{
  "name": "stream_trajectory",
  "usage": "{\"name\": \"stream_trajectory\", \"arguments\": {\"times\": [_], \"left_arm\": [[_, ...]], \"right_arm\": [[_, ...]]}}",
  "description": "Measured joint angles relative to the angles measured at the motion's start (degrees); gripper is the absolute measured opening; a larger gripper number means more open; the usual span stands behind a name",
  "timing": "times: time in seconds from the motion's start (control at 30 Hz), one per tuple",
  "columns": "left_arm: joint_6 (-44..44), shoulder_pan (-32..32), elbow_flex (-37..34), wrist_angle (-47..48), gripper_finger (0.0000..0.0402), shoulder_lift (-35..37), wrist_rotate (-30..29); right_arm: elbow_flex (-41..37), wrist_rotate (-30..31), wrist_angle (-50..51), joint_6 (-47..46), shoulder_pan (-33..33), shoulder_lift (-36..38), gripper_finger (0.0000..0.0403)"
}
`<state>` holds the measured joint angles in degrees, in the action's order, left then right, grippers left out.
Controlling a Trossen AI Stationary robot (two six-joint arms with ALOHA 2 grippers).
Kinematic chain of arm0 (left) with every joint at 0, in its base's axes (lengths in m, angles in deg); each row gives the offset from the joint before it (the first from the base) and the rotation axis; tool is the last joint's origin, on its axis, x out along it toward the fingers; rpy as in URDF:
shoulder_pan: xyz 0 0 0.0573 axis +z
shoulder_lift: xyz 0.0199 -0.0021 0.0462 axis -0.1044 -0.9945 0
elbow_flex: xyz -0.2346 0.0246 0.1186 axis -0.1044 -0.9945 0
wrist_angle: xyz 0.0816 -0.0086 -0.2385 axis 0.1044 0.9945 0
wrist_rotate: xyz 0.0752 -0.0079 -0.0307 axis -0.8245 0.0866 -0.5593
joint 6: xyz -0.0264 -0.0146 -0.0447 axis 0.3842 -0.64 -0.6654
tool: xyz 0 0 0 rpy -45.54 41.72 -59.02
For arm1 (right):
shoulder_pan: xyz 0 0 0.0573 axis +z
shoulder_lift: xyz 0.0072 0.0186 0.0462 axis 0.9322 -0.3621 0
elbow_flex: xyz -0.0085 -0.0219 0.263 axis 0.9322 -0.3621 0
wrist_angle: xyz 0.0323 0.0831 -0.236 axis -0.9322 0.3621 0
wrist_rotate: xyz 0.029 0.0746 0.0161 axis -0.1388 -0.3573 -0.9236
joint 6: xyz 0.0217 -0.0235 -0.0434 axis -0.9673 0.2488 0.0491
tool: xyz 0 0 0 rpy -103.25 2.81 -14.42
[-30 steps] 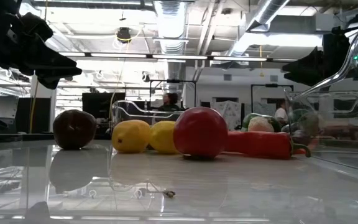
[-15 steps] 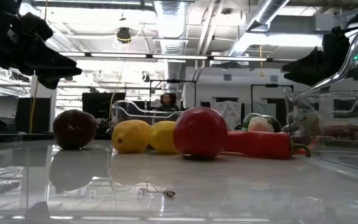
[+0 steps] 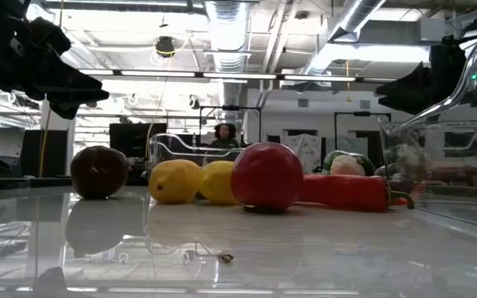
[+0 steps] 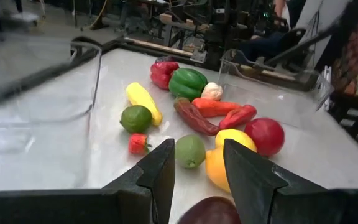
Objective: Sort produce into baskets
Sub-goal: Put the left red apple into the top transparent bin
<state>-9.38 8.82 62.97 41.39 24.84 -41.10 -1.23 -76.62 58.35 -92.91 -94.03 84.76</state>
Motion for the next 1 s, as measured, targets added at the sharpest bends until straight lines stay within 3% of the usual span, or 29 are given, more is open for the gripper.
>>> {"name": "stream_trajectory", "arguments": {"times": [0.2,0.37,0.67,0.8,1.0], "left_arm": [[-10.99,-0.01,0.00,-0.04,0.0123,-0.01,-0.45],[-13.77,0.01,-0.01,-0.23,0.0123,-0.01,-6.75],[-13.19,0.01,0.01,-0.24,0.0123,0.00,-6.32],[-13.26,0.01,0.01,-0.24,0.0123,0.00,-6.38],[-11.70,0.01,-0.29,-4.26,0.0123,-0.02,-5.21]], "right_arm": [[0.00,0.00,-0.02,0.00,0.02,0.00,0.0217],[0.02,0.00,0.00,0.00,0.00,0.00,0.0217],[0.00,0.00,-0.18,-0.11,0.00,-0.01,0.0217],[-0.02,0.40,-0.85,-4.60,0.02,-0.02,0.0217],[-0.02,2.26,-8.58,-7.89,-0.37,-0.02,0.0217]]}}
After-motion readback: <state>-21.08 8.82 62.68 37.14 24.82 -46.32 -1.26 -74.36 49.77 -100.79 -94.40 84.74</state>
